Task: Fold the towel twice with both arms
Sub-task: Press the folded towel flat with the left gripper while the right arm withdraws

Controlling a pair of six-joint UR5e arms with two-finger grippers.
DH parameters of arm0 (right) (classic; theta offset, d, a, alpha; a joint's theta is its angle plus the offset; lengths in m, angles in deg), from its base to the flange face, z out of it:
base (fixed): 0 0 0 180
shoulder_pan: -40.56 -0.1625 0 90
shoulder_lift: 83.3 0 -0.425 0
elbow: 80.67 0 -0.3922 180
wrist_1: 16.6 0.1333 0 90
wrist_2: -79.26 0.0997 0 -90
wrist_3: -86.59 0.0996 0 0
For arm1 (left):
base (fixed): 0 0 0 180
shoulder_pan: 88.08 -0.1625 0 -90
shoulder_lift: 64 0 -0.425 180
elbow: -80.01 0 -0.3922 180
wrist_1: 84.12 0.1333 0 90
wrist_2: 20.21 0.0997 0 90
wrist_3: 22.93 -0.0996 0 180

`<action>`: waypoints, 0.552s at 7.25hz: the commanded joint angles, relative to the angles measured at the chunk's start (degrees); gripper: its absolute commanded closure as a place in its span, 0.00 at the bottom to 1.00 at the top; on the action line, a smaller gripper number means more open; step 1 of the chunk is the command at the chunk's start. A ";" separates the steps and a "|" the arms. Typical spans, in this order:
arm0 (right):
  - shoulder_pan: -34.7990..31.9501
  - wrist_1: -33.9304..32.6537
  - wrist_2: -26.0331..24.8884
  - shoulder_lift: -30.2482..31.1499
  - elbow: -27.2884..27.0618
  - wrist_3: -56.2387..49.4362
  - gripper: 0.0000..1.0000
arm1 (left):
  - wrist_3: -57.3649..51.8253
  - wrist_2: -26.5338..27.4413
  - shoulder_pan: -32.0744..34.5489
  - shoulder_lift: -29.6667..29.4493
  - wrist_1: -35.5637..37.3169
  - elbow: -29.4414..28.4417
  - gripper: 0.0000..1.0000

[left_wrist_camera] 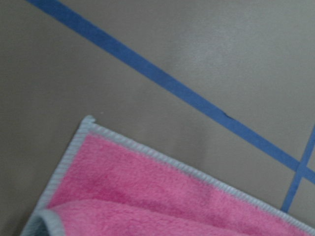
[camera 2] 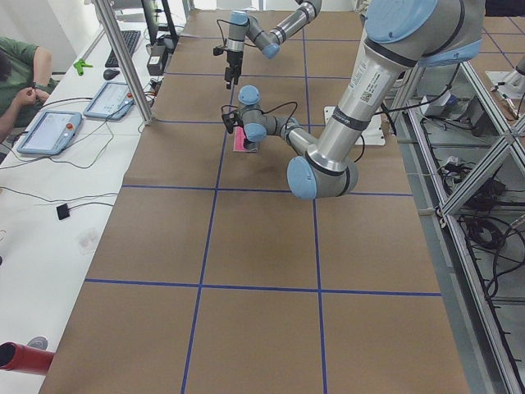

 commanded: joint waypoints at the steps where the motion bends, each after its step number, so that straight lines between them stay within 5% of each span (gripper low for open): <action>1: -0.12 0.00 0.07 0.03 0.02 -0.08 0.01 | -0.07 0.19 1.00 -1.27 -2.18 -2.72 0.00; 4: -0.12 0.00 0.07 -0.06 0.02 -0.17 0.01 | -0.24 0.54 3.11 -4.85 -3.52 -7.72 0.00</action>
